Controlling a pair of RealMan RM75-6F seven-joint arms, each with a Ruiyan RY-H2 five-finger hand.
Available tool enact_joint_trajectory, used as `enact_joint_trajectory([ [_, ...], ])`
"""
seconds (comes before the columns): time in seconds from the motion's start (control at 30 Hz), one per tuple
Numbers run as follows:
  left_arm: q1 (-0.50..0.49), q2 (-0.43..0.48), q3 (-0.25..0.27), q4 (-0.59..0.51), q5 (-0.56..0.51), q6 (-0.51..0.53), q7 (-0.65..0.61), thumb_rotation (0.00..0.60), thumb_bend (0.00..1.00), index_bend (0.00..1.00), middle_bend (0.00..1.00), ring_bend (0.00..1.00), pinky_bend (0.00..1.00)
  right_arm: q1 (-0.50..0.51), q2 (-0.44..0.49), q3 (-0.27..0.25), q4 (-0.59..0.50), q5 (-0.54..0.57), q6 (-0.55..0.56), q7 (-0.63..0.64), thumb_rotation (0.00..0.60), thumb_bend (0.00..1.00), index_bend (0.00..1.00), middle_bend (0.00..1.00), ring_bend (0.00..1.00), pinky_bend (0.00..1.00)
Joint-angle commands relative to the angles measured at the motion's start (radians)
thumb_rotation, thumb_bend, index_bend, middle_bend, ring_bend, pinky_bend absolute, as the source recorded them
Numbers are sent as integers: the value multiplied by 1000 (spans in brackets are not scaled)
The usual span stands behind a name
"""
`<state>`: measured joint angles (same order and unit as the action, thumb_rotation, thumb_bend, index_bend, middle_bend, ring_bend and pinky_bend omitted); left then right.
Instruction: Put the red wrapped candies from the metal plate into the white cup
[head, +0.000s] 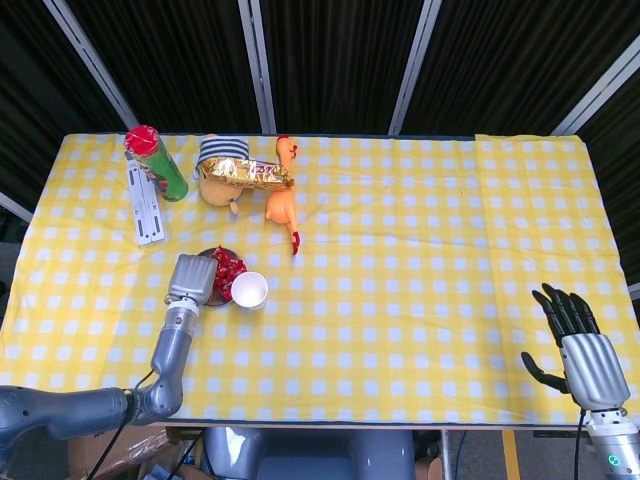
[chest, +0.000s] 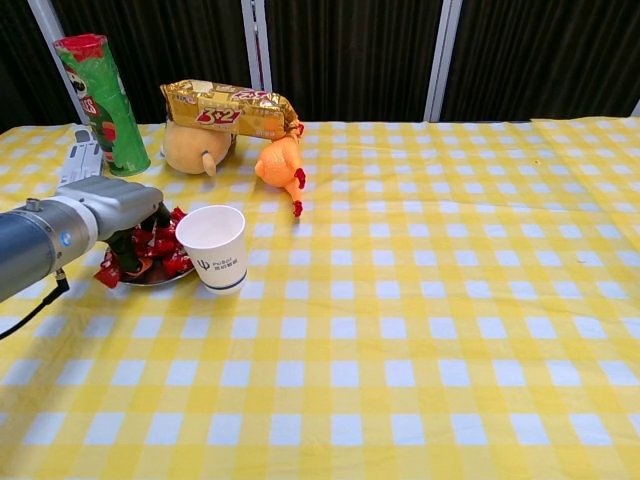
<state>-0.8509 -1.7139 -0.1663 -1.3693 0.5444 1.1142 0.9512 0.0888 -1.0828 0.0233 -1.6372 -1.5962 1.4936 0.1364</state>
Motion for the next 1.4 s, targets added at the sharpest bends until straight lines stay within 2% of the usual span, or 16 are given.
enact_joint_trajectory([
  [0.03, 2, -2, 1, 7, 17, 4, -12, 600, 457, 497, 570, 915, 937, 0, 0, 0, 0, 0, 0, 1, 600, 386, 0, 0, 0, 0],
  [0.2, 7, 8, -6, 9, 52, 16, -38, 600, 474, 526, 630, 919, 938, -1, -2, 0, 2, -2, 3, 0, 600, 386, 0, 0, 0, 0],
  [0.4, 8, 42, -21, -32, 64, 34, -38, 600, 477, 534, 641, 920, 938, -1, -1, 0, 2, -3, 5, 1, 600, 386, 0, 0, 0, 0],
  [1.1, 23, 290, -54, -417, 85, 161, 18, 600, 477, 535, 640, 920, 938, -2, -6, 2, 2, -3, 8, -15, 600, 385, 0, 0, 0, 0],
  [1.4, -30, 306, -60, -526, 33, 182, 106, 600, 477, 536, 640, 920, 938, -4, -7, 4, 2, -3, 12, -15, 600, 386, 0, 0, 0, 0],
])
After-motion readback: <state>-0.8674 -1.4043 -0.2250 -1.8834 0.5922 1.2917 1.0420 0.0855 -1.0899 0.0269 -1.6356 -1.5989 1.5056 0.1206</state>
